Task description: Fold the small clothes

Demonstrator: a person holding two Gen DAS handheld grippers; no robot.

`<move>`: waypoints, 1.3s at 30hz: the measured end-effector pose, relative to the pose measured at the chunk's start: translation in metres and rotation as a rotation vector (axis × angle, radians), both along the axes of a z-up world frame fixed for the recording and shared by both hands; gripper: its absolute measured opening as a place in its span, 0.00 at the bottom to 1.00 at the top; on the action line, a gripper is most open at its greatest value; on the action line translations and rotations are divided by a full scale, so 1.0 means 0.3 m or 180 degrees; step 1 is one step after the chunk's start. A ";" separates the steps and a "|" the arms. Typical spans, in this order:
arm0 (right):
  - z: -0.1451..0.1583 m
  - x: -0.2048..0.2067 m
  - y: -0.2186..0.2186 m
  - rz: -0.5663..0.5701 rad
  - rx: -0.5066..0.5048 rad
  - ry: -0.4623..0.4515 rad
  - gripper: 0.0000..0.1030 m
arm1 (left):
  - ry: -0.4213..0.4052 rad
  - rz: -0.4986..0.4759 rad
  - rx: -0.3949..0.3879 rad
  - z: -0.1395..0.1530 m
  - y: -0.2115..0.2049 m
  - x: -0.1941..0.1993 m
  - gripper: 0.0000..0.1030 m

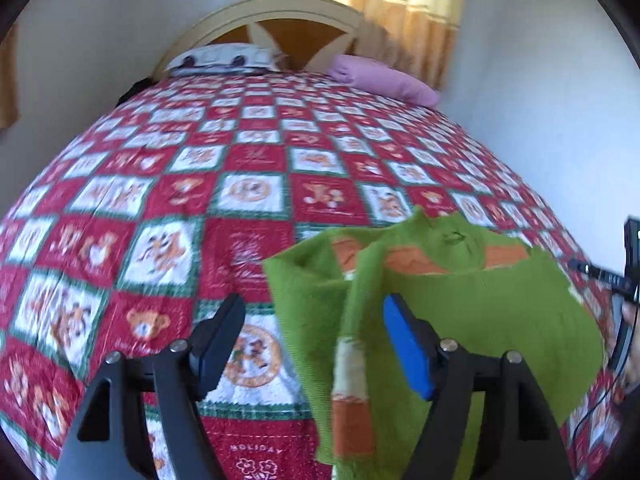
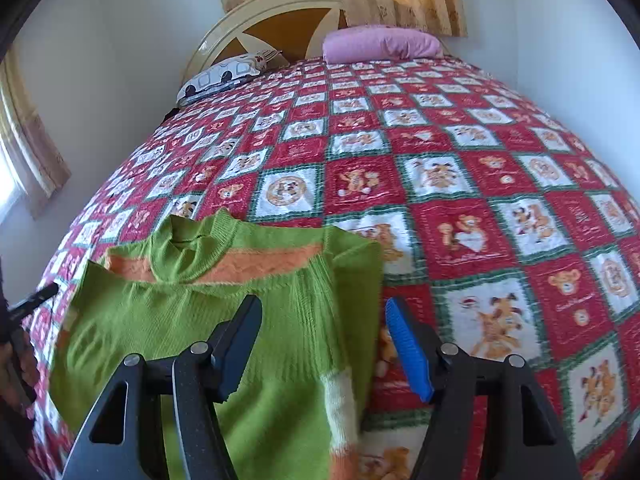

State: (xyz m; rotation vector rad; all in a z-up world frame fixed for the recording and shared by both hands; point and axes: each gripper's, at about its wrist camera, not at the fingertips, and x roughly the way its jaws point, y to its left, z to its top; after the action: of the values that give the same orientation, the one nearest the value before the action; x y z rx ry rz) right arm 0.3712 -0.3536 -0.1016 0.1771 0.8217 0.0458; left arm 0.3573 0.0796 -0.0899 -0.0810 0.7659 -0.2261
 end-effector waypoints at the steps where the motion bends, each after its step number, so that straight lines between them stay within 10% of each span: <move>1: 0.005 -0.005 -0.007 0.0006 0.0004 -0.0002 0.63 | -0.0004 -0.0068 0.0046 0.003 -0.021 0.007 0.72; 8: 0.055 -0.012 -0.004 0.0297 -0.0015 -0.0080 0.63 | 0.0162 -0.0276 0.0349 -0.071 -0.151 0.092 0.63; 12: -0.006 0.014 0.059 0.0570 -0.0327 0.0173 0.63 | 0.0329 -0.0330 0.0382 -0.120 -0.173 0.114 0.13; 15: -0.055 0.032 0.076 0.0584 -0.0479 0.0291 0.45 | 0.0367 -0.0377 0.0272 -0.125 -0.166 0.112 0.06; 16: -0.073 0.042 0.080 0.0611 -0.0479 0.0373 0.09 | 0.0339 -0.0391 0.0278 -0.118 -0.165 0.106 0.05; 17: -0.077 0.044 0.083 0.0587 -0.0523 0.0379 0.04 | 0.0249 -0.0383 0.0270 -0.094 -0.156 0.093 0.05; 26: 0.053 0.073 0.053 0.0315 -0.0425 -0.0096 0.03 | 0.0095 -0.0100 -0.0058 -0.015 -0.065 0.146 0.05; 33: -0.104 0.198 0.056 0.0129 -0.0399 0.0390 0.03 | 0.0363 0.0099 0.0101 -0.170 -0.075 0.218 0.16; 36: -0.124 0.195 0.058 0.0135 -0.0521 0.0404 0.07 | 0.0321 0.0243 0.0117 -0.145 -0.058 0.194 0.39; 39: -0.068 0.156 0.049 0.0063 -0.0575 0.0300 0.50 | 0.0249 0.0354 0.0074 -0.103 -0.012 0.136 0.51</move>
State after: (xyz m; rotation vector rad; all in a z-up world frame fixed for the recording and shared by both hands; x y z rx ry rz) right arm 0.4180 -0.3390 -0.1219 0.0008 0.9167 -0.0184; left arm 0.3982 0.0761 -0.1209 -0.1105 0.8391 -0.1089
